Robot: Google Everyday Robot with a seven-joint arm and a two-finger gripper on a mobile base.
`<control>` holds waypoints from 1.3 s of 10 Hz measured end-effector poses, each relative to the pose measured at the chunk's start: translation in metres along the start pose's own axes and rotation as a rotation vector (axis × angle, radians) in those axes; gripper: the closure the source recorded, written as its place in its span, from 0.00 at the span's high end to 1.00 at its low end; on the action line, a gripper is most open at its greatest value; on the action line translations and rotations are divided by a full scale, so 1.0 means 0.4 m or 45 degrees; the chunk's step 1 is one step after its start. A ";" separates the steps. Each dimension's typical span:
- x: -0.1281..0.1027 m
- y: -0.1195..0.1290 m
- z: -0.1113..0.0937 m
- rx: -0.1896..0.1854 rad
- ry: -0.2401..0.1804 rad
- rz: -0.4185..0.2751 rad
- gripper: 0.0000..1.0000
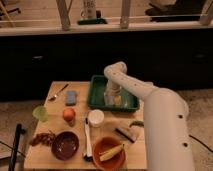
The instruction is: Wipe purple bowl with towel
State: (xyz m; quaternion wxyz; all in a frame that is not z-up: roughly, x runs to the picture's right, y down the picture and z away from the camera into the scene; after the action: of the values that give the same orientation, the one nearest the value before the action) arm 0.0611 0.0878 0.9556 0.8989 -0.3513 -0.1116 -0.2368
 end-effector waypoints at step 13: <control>0.065 0.043 -0.076 -0.007 0.006 0.009 0.00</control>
State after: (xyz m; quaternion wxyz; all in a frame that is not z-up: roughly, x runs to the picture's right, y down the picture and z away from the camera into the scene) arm 0.0932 0.0691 0.9333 0.8990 -0.3536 -0.1077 -0.2348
